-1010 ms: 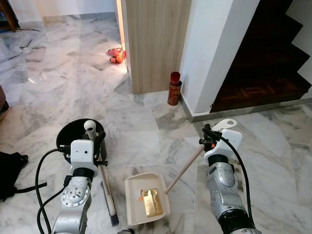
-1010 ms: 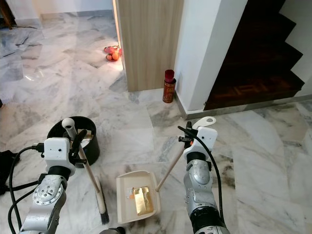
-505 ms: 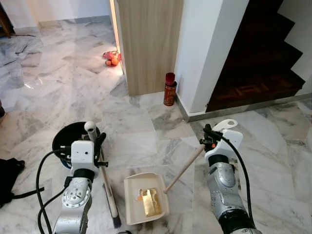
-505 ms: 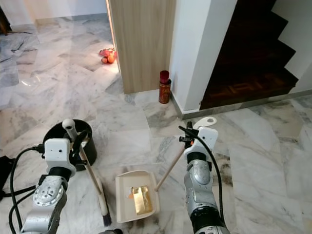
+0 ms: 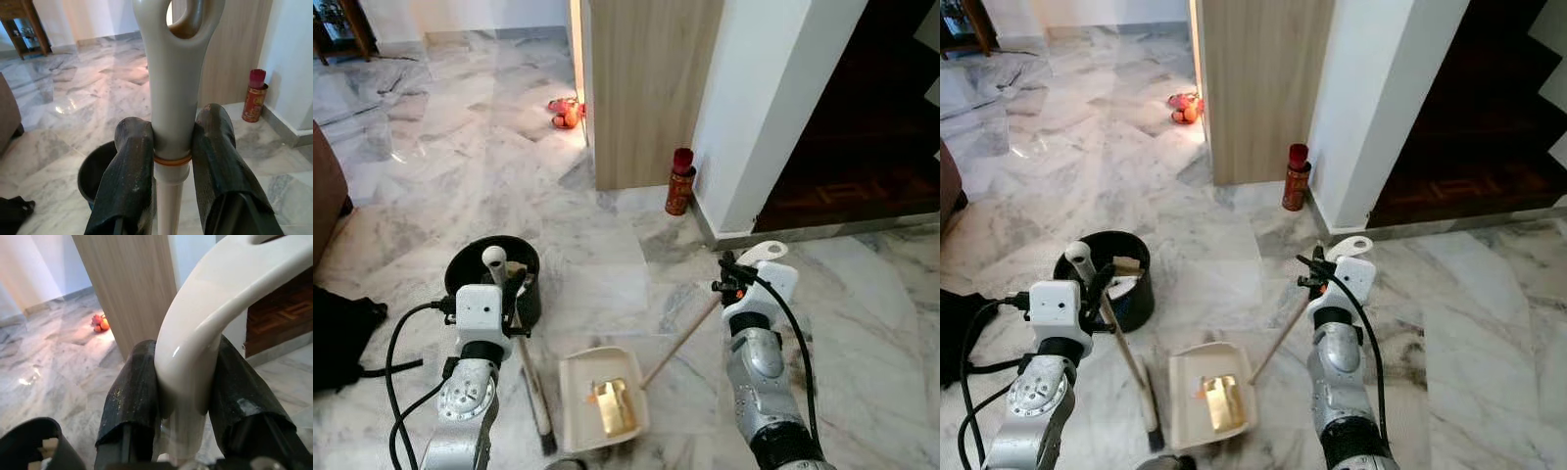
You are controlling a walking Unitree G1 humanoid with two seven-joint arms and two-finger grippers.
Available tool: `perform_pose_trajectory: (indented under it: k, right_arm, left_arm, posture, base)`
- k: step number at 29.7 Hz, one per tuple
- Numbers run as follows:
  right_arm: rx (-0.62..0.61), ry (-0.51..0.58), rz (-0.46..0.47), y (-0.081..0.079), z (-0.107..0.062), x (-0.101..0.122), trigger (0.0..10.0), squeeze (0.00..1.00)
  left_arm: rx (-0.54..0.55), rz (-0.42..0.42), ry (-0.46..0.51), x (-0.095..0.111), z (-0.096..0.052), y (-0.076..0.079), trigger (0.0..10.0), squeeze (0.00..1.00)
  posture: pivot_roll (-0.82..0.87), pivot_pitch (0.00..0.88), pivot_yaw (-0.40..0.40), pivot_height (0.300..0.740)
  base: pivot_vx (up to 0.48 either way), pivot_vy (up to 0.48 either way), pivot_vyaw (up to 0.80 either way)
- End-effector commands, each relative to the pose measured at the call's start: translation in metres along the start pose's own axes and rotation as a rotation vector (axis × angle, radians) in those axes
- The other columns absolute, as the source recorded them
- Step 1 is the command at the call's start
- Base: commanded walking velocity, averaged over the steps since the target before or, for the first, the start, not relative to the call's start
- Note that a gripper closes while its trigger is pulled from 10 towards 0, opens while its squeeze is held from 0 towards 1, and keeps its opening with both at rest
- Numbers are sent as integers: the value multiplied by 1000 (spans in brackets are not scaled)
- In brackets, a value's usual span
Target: Sweep floor
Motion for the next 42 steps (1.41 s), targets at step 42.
perform_pose_trajectory:
  k: [42]
  right_arm:
    - [14, 36, 25, -1, 4, 10, 10000, 0]
  left_arm:
    - [-7, 8, 29, 10, 2, 1, 10000, 0]
  posture:
    - [146, 106, -26, 740]
  base:
    - [0, 363, 90]
Point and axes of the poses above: a point about 5 cm out from each wrist's last joint towards the gripper, its own z axis pointing out of the wrist towards the gripper, its own x axis along the axis of the wrist's last joint, y = z × x, the point moved 4 cm from there along z, pointing out of the wrist towards the gripper, and after that the axes turned 10 degrees about -z, right-handed, at the moved point
